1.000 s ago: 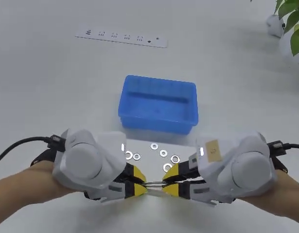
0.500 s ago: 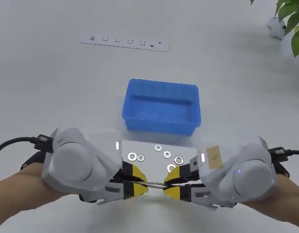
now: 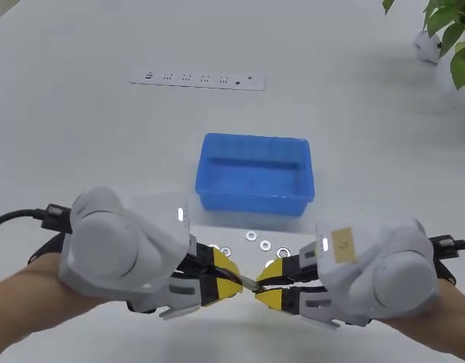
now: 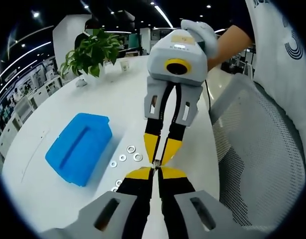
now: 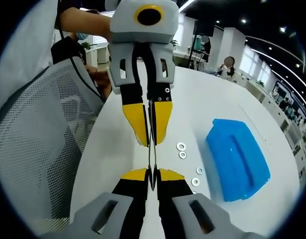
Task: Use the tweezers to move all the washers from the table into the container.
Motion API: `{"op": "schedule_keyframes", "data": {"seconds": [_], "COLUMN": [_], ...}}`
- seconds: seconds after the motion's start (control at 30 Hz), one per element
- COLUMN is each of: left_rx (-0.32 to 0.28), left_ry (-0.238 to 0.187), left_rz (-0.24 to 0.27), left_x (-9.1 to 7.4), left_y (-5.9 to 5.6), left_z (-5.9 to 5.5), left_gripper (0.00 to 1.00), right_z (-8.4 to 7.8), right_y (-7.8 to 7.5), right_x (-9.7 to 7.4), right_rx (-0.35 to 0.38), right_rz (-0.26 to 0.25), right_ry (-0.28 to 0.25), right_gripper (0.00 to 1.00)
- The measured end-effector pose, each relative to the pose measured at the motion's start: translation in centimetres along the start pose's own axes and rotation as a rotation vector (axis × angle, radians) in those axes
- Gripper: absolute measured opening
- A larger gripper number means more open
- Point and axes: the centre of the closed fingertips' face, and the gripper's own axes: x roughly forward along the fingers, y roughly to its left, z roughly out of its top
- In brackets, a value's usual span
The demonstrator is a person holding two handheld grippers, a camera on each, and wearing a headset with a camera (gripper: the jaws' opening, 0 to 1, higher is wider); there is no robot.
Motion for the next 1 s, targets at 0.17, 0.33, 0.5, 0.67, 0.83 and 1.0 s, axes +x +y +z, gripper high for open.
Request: {"op": "schedule_keyframes", "data": {"seconds": [0.17, 0.33, 0.5, 0.67, 0.83, 1.0], "left_rx": [0.017, -0.002, -0.001, 0.003, -0.024, 0.005], "left_ry": [-0.011, -0.051, -0.054, -0.084, -0.107, -0.126], "left_rz": [0.012, 0.009, 0.007, 0.003, -0.010, -0.020], "left_x": [0.0, -0.1, 0.0, -0.1, 0.0, 0.2], "left_y": [-0.1, -0.2, -0.1, -0.2, -0.3, -0.6], "left_z": [0.3, 1.1, 1.2, 1.6, 1.8, 2.2], "left_gripper": [0.09, 0.09, 0.10, 0.09, 0.08, 0.08], "right_z": [0.2, 0.4, 0.4, 0.6, 0.6, 0.5], "right_y": [0.2, 0.2, 0.3, 0.4, 0.5, 0.6], "right_x": [0.1, 0.2, 0.4, 0.4, 0.6, 0.6], "right_rx": [0.028, 0.026, 0.016, 0.019, 0.024, 0.049], "right_rz": [0.004, 0.003, 0.008, 0.016, 0.021, 0.023], "right_ry": [-0.034, -0.048, -0.046, -0.057, -0.061, -0.076], "right_gripper": [0.08, 0.08, 0.08, 0.08, 0.08, 0.08]}}
